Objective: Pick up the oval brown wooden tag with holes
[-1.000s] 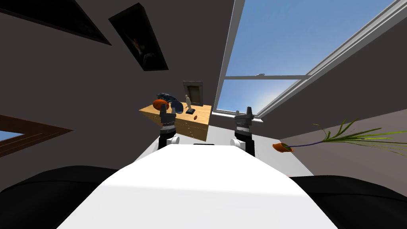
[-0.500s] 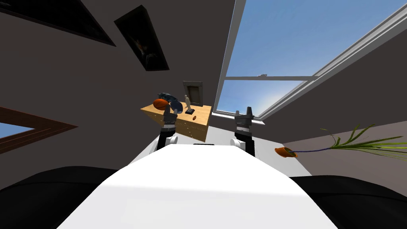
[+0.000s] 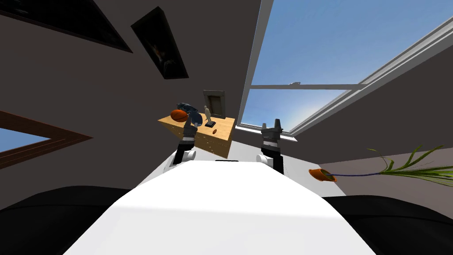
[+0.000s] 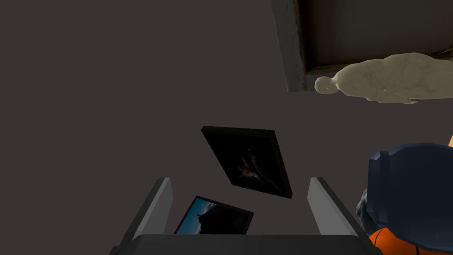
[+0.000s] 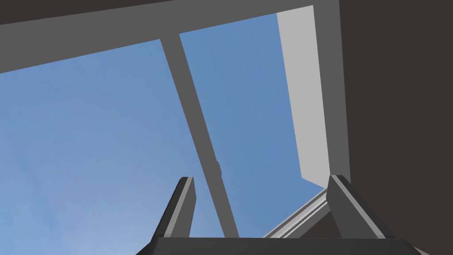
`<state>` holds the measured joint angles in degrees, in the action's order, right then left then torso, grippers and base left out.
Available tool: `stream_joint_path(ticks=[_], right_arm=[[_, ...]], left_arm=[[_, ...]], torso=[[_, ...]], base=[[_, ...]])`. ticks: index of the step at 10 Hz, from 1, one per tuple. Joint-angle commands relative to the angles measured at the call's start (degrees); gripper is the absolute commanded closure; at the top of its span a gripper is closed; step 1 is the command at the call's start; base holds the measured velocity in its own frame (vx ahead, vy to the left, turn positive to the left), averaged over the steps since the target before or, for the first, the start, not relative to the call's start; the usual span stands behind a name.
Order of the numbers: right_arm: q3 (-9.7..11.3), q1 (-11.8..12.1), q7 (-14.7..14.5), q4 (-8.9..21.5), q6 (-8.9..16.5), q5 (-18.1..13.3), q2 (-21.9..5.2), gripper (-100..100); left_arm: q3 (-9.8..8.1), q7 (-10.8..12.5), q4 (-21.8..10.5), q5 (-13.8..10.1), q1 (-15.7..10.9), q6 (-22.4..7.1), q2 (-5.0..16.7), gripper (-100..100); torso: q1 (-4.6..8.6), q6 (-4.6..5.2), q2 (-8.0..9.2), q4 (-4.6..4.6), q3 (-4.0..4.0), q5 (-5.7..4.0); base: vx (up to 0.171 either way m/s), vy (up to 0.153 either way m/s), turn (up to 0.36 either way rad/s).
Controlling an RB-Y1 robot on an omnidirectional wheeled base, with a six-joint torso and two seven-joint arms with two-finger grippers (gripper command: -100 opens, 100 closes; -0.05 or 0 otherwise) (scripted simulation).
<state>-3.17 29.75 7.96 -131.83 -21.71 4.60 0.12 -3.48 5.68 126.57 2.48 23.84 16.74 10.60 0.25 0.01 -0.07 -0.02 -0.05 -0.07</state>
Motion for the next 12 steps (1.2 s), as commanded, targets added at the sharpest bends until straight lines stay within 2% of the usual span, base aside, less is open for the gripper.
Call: stream_joint_path(ticks=[1,2,3,4,5,6,7,8,9,10,11,12], right_arm=[[0.00,0.00,0.00,0.00,0.00,0.00,0.00,0],[0.00,0.01,0.00,0.00,0.00,0.00,0.00,0],[0.00,0.00,0.00,0.00,0.00,0.00,0.00,0],[0.00,0.01,0.00,0.00,0.00,0.00,0.01,0],[0.00,0.00,0.00,0.00,0.00,0.00,0.00,0],[0.00,0.01,0.00,0.00,0.00,0.00,0.01,0],[0.00,0.00,0.00,0.00,0.00,0.00,0.00,0],[0.00,0.01,0.00,0.00,0.00,0.00,0.01,0],[0.00,0.00,0.00,0.00,0.00,0.00,0.00,0],[0.00,0.00,0.00,0.00,0.00,0.00,0.00,0],[0.00,0.01,0.00,0.00,0.00,0.00,0.00,0],[0.00,0.00,0.00,0.00,0.00,0.00,0.00,0]], left_arm=[[-0.92,0.75,-0.90,-0.38,-1.20,-2.86,1.49,-100],[-0.92,0.75,-0.90,-0.38,-1.20,-3.75,1.49,-100],[-1.91,1.60,-1.97,-0.82,-2.27,-5.34,2.97,-100],[-1.91,1.60,-1.97,-0.82,-2.27,-7.03,2.97,-100],[-2.96,2.50,-3.11,-1.30,-3.40,-8.84,4.49,-100],[-2.96,2.50,-3.11,-1.30,-3.40,-10.30,4.49,-100],[-4.04,3.43,-4.30,-1.82,-4.59,-11.87,6.03,-100],[-4.04,3.43,-4.30,-1.82,-4.59,-13.69,6.03,-100],[-4.04,3.43,-4.30,-1.82,-4.59,-14.15,6.03,-100],[-5.14,4.40,-5.56,-2.39,-5.84,-16.46,7.59,-100],[-5.14,4.40,-5.56,-2.39,-5.84,-17.96,7.59,-100],[-6.25,5.37,-6.89,-3.01,-7.13,-19.90,9.18,-100]], torso=[[0.00,0.00,0.00,0.00,0.00,0.00],[0.02,-0.03,-0.02,0.00,-0.01,0.01],[0.03,-0.01,-0.03,-0.01,-0.02,0.00],[0.16,-0.02,-0.04,-0.01,-0.02,-0.02],[0.13,-0.01,-0.04,-0.01,-0.02,-0.02],[0.19,-0.02,-0.09,-0.02,-0.05,-0.03],[0.17,0.00,-0.11,-0.02,-0.06,-0.04],[0.23,-0.02,-0.14,-0.03,-0.08,-0.04],[0.16,0.00,-0.09,-0.02,-0.06,-0.03],[-0.07,0.00,-0.02,-0.01,-0.01,0.01],[0.00,-0.02,-0.03,0.00,-0.01,0.01],[0.06,0.00,-0.05,-0.01,-0.03,-0.01]], base=[[0.016,-0.076,0.095],[0.020,-0.083,0.071],[0.020,-0.118,0.106],[0.018,-0.105,0.069],[0.037,-0.127,0.121],[0.038,-0.118,0.073],[0.042,-0.135,0.117],[0.023,-0.114,0.078],[0.002,-0.040,-0.001],[0.012,-0.078,0.116],[0.019,-0.097,0.092],[0.031,-0.124,0.108]])
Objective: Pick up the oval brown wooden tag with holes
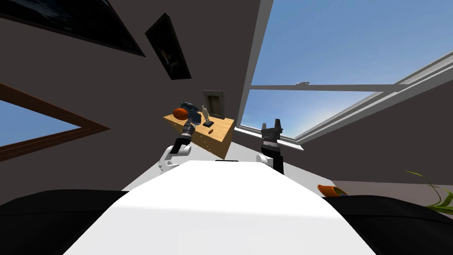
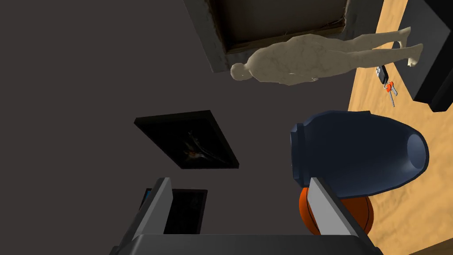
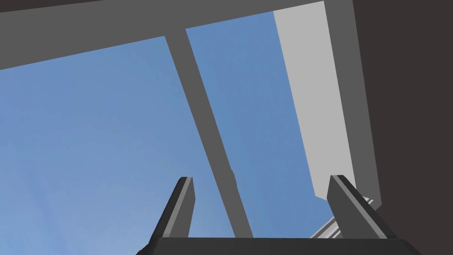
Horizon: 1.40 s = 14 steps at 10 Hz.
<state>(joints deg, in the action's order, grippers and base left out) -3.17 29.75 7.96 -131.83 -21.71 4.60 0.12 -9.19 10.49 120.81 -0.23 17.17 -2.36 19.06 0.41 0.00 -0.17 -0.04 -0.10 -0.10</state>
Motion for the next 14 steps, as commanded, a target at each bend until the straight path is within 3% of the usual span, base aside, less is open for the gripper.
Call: stream_joint_path(ticks=[1,6,8,9,14], right_arm=[[0.00,0.00,0.00,0.00,0.00,0.00,0.00,0],[0.00,-0.01,0.00,0.00,0.00,0.00,0.00,0],[0.00,0.00,0.00,0.00,0.00,0.00,0.00,0],[0.00,-0.01,0.00,0.00,0.00,0.00,-0.01,0],[0.00,-0.01,0.00,0.00,0.00,0.00,-0.01,0]], left_arm=[[-0.54,0.56,-1.13,-0.29,-0.46,-2.79,0.72,-100],[-3.77,3.51,-5.62,-2.50,-4.57,-12.27,5.46,-100],[-3.77,3.51,-5.62,-2.50,-4.57,-15.07,5.46,-100],[-4.76,4.47,-7.30,-3.37,-6.01,-16.72,7.00,-100],[-5.69,5.41,-9.09,-4.31,-7.49,-23.74,8.51,-100]], torso=[[0.00,0.00,0.00,0.00,0.00,0.00],[0.02,0.02,0.01,0.00,0.00,-0.02],[-0.04,0.02,-0.02,-0.01,-0.02,0.00],[-0.20,0.02,0.02,0.00,0.01,0.03],[-0.11,0.02,0.00,-0.01,-0.01,0.01]], base=[[0.031,-0.114,0.087],[0.024,-0.133,0.101],[0.019,-0.086,0.036],[0.010,-0.081,0.128],[0.016,-0.080,0.046]])
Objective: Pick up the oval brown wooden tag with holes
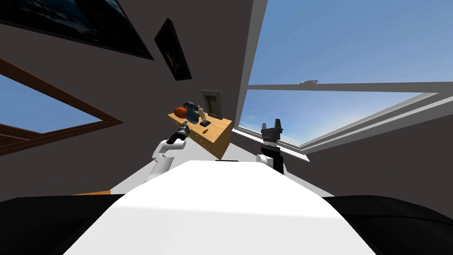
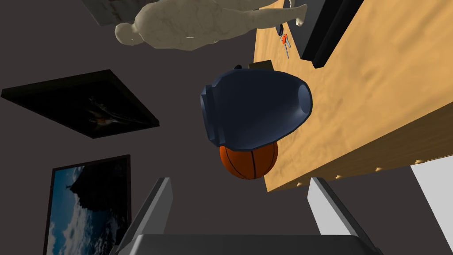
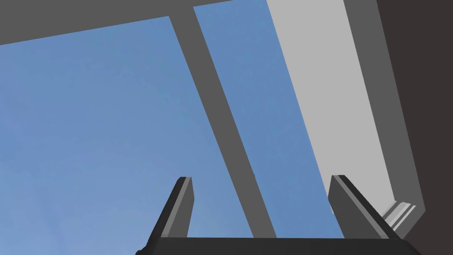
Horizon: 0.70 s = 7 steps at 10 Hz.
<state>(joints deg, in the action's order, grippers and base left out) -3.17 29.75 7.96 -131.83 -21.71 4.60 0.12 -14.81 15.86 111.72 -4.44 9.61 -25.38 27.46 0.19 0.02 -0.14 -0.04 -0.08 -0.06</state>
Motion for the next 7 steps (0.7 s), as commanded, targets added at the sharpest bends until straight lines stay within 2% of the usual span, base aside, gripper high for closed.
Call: stream_joint_path(ticks=[1,3,4,6,7], right_arm=[[0.00,0.00,0.00,0.00,0.00,0.00,0.00,0],[0.00,0.00,0.00,0.00,0.00,0.00,0.00,0],[0.00,0.00,0.00,0.00,0.00,0.00,0.00,0],[0.00,0.00,0.00,0.00,0.00,0.00,0.00,0],[0.00,0.00,0.00,0.00,0.00,0.00,0.00,0]], left_arm=[[-0.93,0.95,-1.89,-1.11,-1.44,-2.86,1.58,-100],[-0.93,0.95,-1.89,-1.11,-1.44,-5.05,1.58,-100],[-1.70,1.82,-3.89,-2.20,-2.98,-6.97,3.03,-100],[-1.70,1.82,-3.89,-2.20,-2.98,-9.38,3.03,-100],[-2.40,2.64,-5.99,-3.36,-4.54,-11.53,4.43,-100]], torso=[[0.00,0.00,0.00,0.00,0.00,0.00],[0.10,-0.01,-0.04,-0.01,-0.02,-0.02],[-0.02,0.00,0.00,0.00,0.00,0.00],[0.11,0.00,-0.03,0.00,-0.01,-0.03],[-0.07,0.00,-0.05,-0.01,-0.03,0.01]], base=[[0.022,-0.090,0.083],[0.013,-0.077,0.034],[0.001,-0.105,0.071],[0.022,-0.069,0.035],[0.023,-0.070,0.059]])
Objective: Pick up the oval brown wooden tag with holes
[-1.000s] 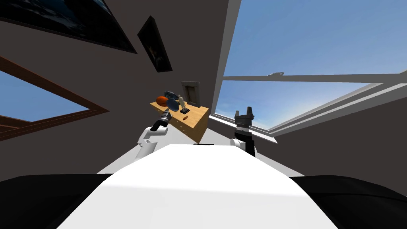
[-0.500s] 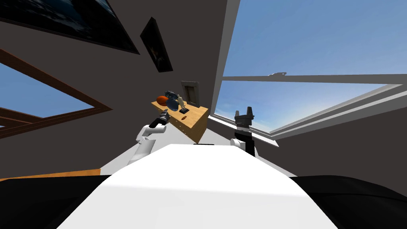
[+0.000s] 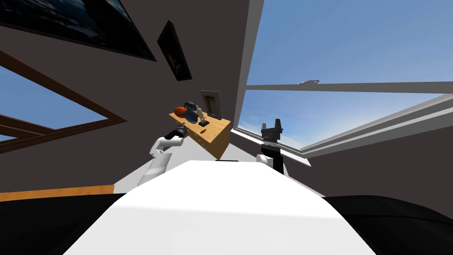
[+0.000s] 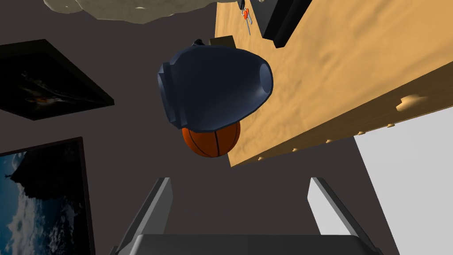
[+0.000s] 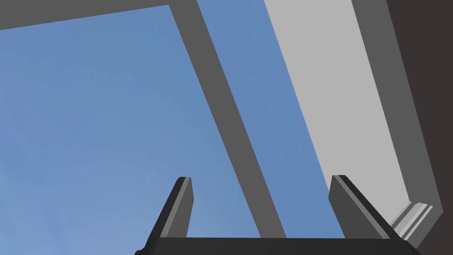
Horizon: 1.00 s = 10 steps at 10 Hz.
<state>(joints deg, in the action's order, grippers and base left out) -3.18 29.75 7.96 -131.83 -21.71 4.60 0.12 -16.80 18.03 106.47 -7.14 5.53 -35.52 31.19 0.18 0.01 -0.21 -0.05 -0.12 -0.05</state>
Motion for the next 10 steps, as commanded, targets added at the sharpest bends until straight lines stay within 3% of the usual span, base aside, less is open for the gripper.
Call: stream_joint_path(ticks=[1,4,5,7,8,10], right_arm=[[0.00,0.00,0.00,0.00,0.00,0.00,0.00,0],[0.00,0.00,0.00,0.00,0.00,0.00,0.00,0],[0.00,0.00,0.00,0.00,0.00,0.00,0.00,0],[0.00,0.00,0.00,0.00,0.00,0.00,0.00,0],[0.00,0.00,0.00,0.00,0.00,0.00,0.00,0],[0.00,0.00,0.00,0.00,0.00,0.00,0.00,0]], left_arm=[[-0.41,0.47,-0.74,-0.66,-0.46,-2.86,0.71,-100],[-1.02,1.25,-2.94,-1.90,-2.06,-7.59,2.08,-100],[-1.54,1.98,-5.22,-3.20,-3.69,-9.32,3.41,-100],[-1.54,1.98,-5.22,-3.20,-3.69,-12.12,3.41,-100],[-1.98,2.66,-7.57,-4.56,-5.34,-14.04,4.71,-100],[-1.98,2.66,-7.57,-4.56,-5.34,-16.33,4.71,-100]], torso=[[0.00,0.00,0.00,0.00,0.00,0.00],[-0.01,0.00,0.01,0.00,0.00,0.00],[0.03,0.01,0.01,0.00,0.00,-0.01],[0.09,0.01,0.02,0.00,0.01,-0.03],[-0.04,0.02,0.00,0.00,0.00,0.00],[0.01,0.01,-0.05,-0.02,-0.03,-0.01]], base=[[0.029,-0.077,0.059],[0.020,-0.063,0.037],[0.007,-0.101,0.044],[0.023,-0.071,0.023],[0.040,-0.079,0.040],[0.026,-0.050,0.017]])
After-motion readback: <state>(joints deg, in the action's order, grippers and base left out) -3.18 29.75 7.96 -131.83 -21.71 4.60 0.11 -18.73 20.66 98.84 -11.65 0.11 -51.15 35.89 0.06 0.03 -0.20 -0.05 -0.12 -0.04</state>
